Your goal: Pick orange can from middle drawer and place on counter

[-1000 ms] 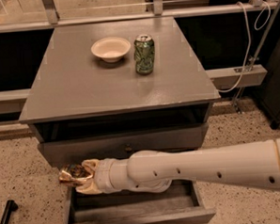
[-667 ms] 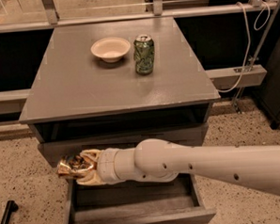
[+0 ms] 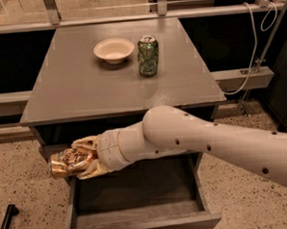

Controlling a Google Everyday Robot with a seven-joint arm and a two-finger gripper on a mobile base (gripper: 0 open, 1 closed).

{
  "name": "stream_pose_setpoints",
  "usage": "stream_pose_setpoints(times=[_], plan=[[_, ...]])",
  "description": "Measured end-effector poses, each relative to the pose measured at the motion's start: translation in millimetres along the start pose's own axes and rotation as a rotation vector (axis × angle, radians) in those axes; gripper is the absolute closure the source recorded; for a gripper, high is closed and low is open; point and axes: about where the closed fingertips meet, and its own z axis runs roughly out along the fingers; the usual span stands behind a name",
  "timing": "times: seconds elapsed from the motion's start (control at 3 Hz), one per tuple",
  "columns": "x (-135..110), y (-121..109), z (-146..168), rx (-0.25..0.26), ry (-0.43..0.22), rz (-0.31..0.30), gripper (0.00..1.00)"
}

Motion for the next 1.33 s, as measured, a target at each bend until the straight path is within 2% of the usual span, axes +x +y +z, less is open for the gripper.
stream_pose_setpoints(times=[0.33, 0.67, 1.0, 1.33], plan=[[-32.2, -20.3, -11.0, -0.028, 0.046, -0.084, 1.0], [-63.3, -49.1, -17.9, -0.01, 0.104, -0.134, 1.0], [-75.7, -89.5, -23.1, 0.058, 0.169, -0.139, 1.0], [-60.8, -136.9, -36.8, 0.166, 0.203, -0.011, 1.0]])
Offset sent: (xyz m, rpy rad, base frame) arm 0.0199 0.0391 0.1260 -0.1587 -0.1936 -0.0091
